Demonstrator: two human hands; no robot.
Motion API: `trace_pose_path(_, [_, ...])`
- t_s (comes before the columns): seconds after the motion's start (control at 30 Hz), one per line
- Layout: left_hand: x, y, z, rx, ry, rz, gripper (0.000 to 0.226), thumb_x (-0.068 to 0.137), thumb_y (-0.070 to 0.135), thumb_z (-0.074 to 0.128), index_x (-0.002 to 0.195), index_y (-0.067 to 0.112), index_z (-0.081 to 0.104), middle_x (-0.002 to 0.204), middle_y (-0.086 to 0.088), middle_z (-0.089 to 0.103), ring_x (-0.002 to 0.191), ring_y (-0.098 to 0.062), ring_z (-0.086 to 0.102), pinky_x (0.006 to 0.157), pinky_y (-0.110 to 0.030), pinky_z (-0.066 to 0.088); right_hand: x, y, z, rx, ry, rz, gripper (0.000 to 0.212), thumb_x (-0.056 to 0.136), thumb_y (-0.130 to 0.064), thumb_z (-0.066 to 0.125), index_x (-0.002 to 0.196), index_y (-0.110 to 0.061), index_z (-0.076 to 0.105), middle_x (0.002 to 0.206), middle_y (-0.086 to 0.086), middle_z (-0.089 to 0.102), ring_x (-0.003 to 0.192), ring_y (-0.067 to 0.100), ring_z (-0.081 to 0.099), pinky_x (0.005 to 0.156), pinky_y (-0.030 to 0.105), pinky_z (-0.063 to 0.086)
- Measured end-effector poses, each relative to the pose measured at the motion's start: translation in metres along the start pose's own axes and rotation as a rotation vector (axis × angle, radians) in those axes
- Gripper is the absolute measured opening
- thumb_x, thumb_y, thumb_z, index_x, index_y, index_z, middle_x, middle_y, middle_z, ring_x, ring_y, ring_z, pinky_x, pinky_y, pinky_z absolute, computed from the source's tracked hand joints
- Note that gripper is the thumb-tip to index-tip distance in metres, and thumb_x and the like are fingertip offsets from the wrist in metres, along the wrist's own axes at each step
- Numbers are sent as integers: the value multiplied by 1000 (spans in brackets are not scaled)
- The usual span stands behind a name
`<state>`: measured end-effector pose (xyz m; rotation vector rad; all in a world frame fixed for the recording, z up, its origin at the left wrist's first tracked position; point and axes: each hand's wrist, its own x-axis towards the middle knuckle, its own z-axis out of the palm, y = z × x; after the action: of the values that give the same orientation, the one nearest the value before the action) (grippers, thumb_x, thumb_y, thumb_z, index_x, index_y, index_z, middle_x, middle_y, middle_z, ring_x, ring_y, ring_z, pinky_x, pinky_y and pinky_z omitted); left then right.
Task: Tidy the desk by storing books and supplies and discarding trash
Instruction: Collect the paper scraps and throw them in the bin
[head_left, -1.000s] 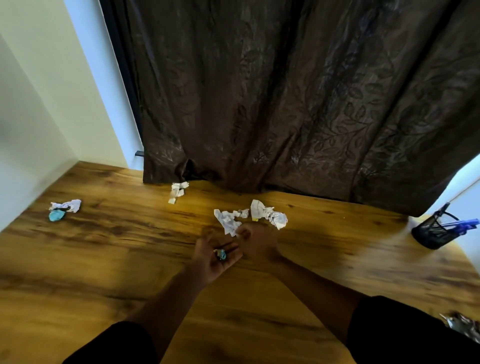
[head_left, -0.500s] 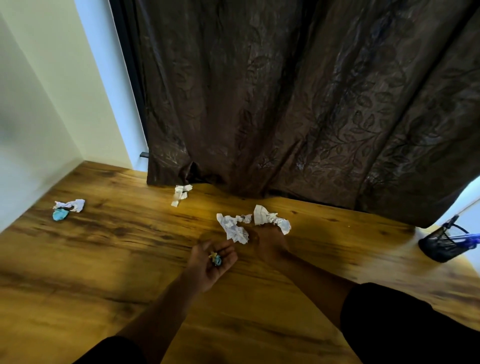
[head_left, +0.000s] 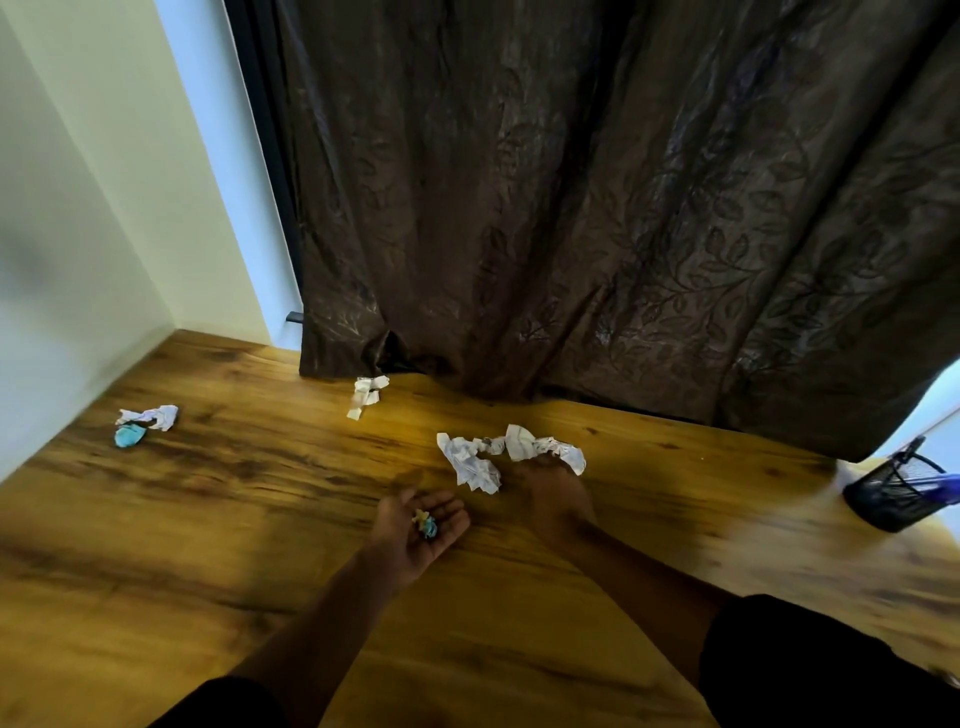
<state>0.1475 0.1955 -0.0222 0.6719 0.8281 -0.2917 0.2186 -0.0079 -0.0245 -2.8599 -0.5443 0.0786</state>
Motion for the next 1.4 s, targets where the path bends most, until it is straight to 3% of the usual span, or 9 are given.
trace_pose_path(0.1, [-7,-3,8,6,6,-5,54,108,39,39,123,-7,63,119,-29,69,111,-42,66,101,-52,53,-15,-12,-5,74,77,-62,38,97,-33,41,124,-24,66,122,1,65,111,23,62,89,38,53])
trace_pose_path(0.23, [-12,-9,16,-10,-6,-3,54,107,40,41,126,-7,61,118,-29,69,107,-41,68,85,-49,59,-29,-34,-5,166,155,-163,33,93,-39,57,123,-29,67,130,-1,64,114,21,62,95,39,52])
trace_pose_path(0.4, [-20,-9,21,-1,-118,20,43,106,33,38,106,-3,62,81,-23,73,66,-33,72,48,-30,56,-42,-62,-8,255,93,-349,39,96,-26,58,135,-30,62,142,-6,55,126,15,52,102,31,48])
trace_pose_path(0.6, [-21,1,12,-130,-115,39,47,104,24,42,136,-8,53,117,-25,66,97,-34,67,82,-41,59,-14,-57,-17,235,229,-200,39,88,-37,46,115,-29,72,122,-8,66,114,15,58,92,35,52])
trace_pose_path(0.8, [-17,8,-8,-72,-54,61,38,106,25,42,106,-4,66,87,-22,71,81,-33,68,73,-42,61,41,-33,-23,42,79,-29,30,95,-25,58,123,-19,68,125,4,67,118,28,60,103,39,45])
trace_pose_path(1.03, [-12,20,-37,-15,-34,66,33,103,22,54,117,-5,66,94,-24,74,79,-34,71,81,-44,60,73,-30,-21,-17,-47,20,32,94,-31,66,122,-17,69,126,8,66,122,31,57,106,41,39])
trace_pose_path(1.17, [-5,25,-56,-51,-36,74,42,104,30,53,123,-6,63,101,-25,73,85,-35,71,83,-46,60,83,-31,-11,-117,-149,42,33,103,-41,50,121,-20,68,129,4,65,124,24,56,108,37,36])
trace_pose_path(1.33, [1,31,-62,-77,-34,72,44,105,31,50,123,-6,63,103,-25,73,91,-36,70,81,-47,60,89,-33,-17,-178,66,65,24,93,-49,54,89,-33,72,103,-9,66,117,19,53,98,35,37])
trace_pose_path(1.4, [2,33,-59,-82,-31,70,43,105,30,50,124,-7,63,107,-27,73,95,-38,70,83,-48,60,90,-41,-25,-76,177,83,24,86,-38,70,66,-31,60,83,-9,65,90,13,64,81,26,44])
